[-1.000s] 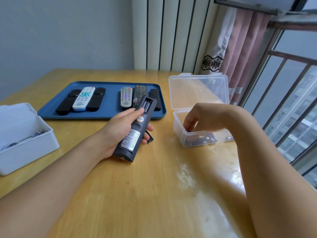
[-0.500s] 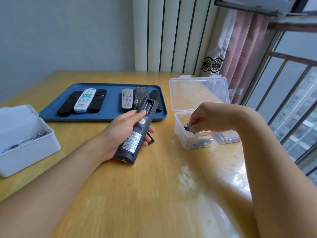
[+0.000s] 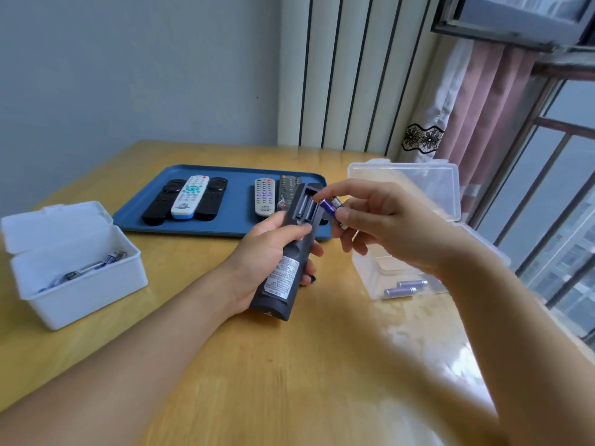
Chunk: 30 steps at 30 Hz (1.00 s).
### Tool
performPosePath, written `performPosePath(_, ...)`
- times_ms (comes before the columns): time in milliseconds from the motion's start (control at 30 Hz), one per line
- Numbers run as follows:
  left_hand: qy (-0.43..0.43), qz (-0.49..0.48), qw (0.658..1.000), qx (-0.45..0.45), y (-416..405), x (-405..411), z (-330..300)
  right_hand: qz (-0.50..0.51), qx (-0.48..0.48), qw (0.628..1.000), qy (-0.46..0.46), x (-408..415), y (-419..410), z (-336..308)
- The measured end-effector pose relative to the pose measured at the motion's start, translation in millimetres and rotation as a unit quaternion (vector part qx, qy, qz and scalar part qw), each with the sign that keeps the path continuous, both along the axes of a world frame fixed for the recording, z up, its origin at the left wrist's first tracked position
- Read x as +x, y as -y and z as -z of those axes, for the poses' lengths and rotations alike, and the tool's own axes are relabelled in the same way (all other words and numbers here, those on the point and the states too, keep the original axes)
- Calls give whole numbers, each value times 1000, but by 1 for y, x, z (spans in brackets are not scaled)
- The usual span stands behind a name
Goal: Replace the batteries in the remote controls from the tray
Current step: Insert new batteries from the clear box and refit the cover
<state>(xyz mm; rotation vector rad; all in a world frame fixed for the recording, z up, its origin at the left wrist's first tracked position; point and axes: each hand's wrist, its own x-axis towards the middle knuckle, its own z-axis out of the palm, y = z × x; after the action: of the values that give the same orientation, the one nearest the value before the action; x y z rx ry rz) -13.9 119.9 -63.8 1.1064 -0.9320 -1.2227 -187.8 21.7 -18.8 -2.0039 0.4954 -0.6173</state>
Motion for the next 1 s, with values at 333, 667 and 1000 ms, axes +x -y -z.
performPosePath(333, 8, 7, 1000, -14, -1, -6, 3, 172, -51, 977, 111, 28, -9, 21)
performPosePath(667, 120, -24, 992, -43, -3, -20, 7, 247, -98, 951, 159, 33, -13, 22)
performPosePath(1000, 122, -44, 991, -36, -2, -17, 8, 279, -182, 938, 99, 44, -18, 24)
